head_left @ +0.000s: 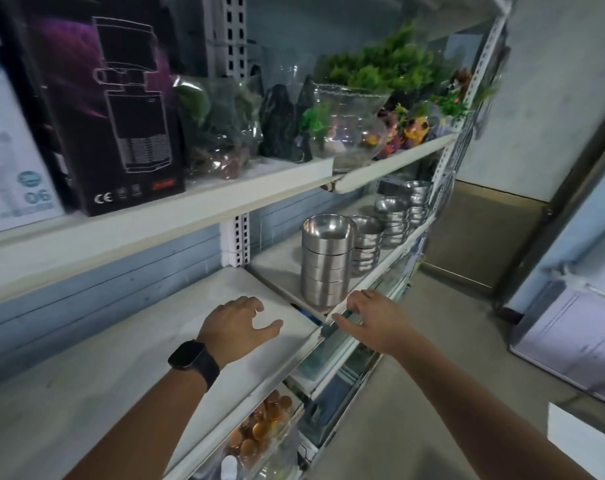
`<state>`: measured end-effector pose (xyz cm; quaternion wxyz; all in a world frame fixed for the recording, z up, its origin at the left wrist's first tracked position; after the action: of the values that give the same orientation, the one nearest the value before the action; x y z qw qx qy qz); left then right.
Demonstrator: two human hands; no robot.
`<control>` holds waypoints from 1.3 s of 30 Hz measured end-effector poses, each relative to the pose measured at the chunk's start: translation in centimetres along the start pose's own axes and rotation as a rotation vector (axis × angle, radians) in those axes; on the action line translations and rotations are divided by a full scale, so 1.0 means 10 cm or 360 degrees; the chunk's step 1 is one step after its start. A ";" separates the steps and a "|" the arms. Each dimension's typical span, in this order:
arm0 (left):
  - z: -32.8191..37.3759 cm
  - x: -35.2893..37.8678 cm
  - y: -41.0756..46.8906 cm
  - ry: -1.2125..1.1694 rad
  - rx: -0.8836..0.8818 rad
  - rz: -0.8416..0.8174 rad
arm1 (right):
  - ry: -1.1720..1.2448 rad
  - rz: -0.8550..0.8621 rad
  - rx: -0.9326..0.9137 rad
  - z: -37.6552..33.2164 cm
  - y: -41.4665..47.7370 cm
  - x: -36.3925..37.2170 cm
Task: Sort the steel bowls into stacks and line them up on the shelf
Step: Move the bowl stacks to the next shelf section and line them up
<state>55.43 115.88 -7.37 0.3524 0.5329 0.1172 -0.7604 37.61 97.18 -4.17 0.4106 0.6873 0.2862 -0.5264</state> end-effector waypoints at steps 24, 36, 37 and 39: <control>0.37 0.99 1.28 0.0053 -0.0295 -0.0198 | 0.0257 -0.0260 -0.0075 1.41 1.26 0.68; 0.40 1.33 1.40 -0.0751 -0.0394 -0.0339 | 0.1036 -0.0556 0.0014 1.13 1.45 1.06; 0.43 1.36 1.40 -0.0836 -0.0396 -0.0320 | 0.1127 -0.0591 0.0016 1.12 1.46 1.12; 0.49 1.40 1.42 -0.0994 -0.0398 -0.0278 | 0.1283 -0.0648 0.0021 1.11 1.49 1.23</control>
<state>58.68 97.11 -15.06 0.3675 0.2152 0.1412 -0.8937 47.90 79.66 -13.24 0.1500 0.7698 0.5493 -0.2884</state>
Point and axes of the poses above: each hand's wrist, its own y-axis towards the middle knuckle, its own x-axis out of the palm, z = x × y, the point moved 9 cm from there along y, towards the middle knuckle, and after that the axes turned 7 degrees about z, right-handed, at the moved point
